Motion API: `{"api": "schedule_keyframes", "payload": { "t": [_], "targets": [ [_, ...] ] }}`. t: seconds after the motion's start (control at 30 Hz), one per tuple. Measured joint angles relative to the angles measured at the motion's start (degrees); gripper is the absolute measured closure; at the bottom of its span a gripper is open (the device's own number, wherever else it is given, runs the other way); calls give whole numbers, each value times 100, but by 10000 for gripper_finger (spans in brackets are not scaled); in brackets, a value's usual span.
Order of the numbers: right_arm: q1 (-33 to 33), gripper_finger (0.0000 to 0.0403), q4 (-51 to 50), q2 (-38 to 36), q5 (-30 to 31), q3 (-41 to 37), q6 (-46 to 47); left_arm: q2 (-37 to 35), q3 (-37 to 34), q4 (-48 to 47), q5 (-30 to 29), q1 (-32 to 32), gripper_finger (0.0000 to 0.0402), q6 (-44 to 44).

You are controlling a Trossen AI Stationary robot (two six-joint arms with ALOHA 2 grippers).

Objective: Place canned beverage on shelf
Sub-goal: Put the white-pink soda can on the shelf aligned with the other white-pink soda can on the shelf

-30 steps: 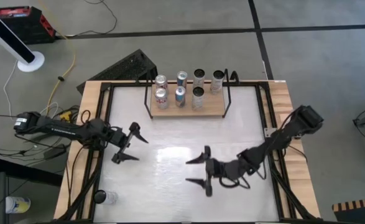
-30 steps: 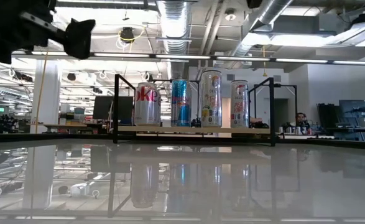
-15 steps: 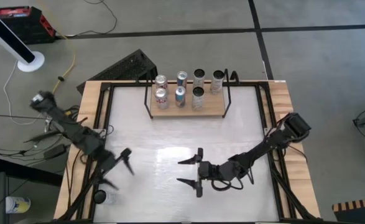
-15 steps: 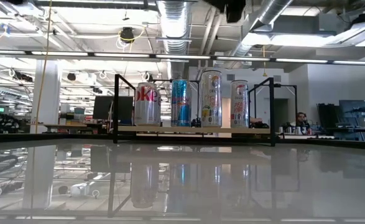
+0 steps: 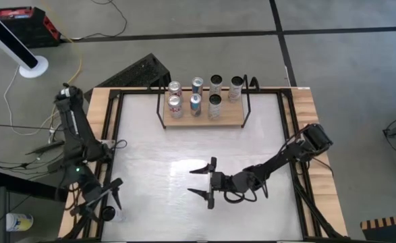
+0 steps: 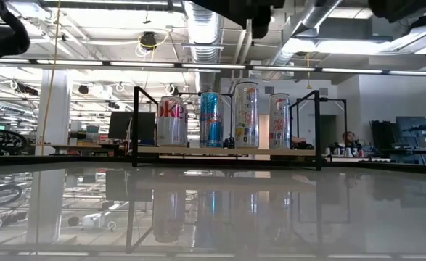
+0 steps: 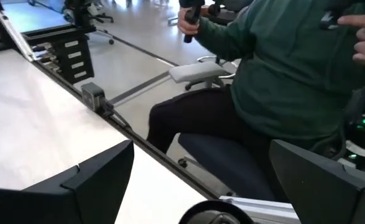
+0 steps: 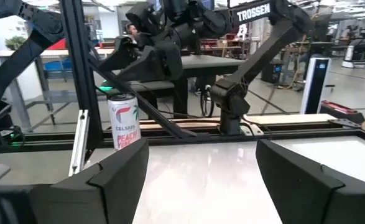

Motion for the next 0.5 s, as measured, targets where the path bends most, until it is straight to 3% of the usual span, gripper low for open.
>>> {"api": "schedule_keyframes", "payload": {
  "t": [0.23, 0.5],
  "targets": [
    [-167, 83, -19, 0, -491, 0, 15, 500, 0, 53, -1097, -552, 41, -328],
    [-100, 83, -70, -2, -497, 0, 15, 899, 0, 463, -896, -769, 41, -482]
  ]
}}
